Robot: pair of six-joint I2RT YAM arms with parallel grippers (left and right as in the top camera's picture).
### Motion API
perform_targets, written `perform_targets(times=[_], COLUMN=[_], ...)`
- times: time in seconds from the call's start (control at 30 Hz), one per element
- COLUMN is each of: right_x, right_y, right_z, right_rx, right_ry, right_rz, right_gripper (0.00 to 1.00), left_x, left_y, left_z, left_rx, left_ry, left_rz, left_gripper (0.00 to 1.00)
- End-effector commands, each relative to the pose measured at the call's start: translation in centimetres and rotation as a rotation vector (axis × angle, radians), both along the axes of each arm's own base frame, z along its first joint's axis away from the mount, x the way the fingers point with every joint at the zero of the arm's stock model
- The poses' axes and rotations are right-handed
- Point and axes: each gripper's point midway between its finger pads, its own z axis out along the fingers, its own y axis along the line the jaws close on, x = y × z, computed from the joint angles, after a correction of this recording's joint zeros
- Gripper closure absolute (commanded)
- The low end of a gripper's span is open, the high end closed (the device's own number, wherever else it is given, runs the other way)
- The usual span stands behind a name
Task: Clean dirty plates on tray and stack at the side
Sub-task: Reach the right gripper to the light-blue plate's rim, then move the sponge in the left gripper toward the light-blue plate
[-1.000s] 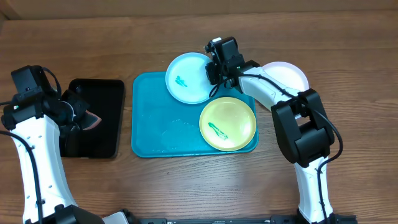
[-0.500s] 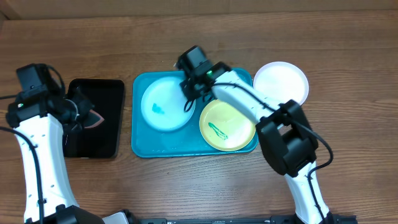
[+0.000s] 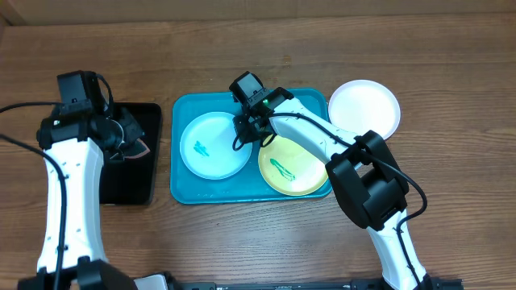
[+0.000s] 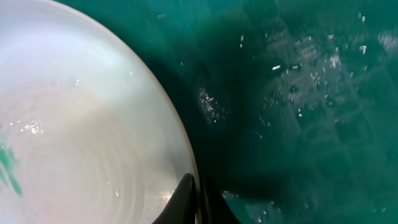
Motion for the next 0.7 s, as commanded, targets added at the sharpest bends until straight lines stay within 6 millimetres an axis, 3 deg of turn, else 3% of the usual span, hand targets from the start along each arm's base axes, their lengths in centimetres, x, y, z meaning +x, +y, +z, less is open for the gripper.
perform_targets(times=[0.0, 0.13, 0.3, 0.37, 0.67], right_x=[-2.0, -2.1, -2.3, -2.2, -1.5], right_y=[-1.0, -1.0, -1.2, -1.1, -1.4], right_z=[-2.9, -2.9, -2.9, -2.9, -2.9], right_rx=[-0.038, -0.040, -0.048, -0.045, -0.063], right_ry=[0.099, 0.100, 0.109, 0.106, 0.070], right_rz=[-0.062, -0.062, -0.062, -0.062, -0.072], right_gripper=[0.96, 0.96, 0.96, 0.96, 0.96], left_x=[0.3, 1.0, 1.3, 1.8, 1.5], left_y=[0.3, -0.3, 4.2, 5.2, 6.4], left_z=[-2.0, -3.4, -3.2, -3.8, -11.4], left_rx=[0.004, -0.021, 0.136, 0.135, 0.095], left_ry=[0.061, 0.079, 0.070, 0.061, 0.243], left_rz=[-0.008, -0.066, 0.080, 0.103, 0.116], left_gripper=[0.96, 0.96, 0.96, 0.96, 0.96])
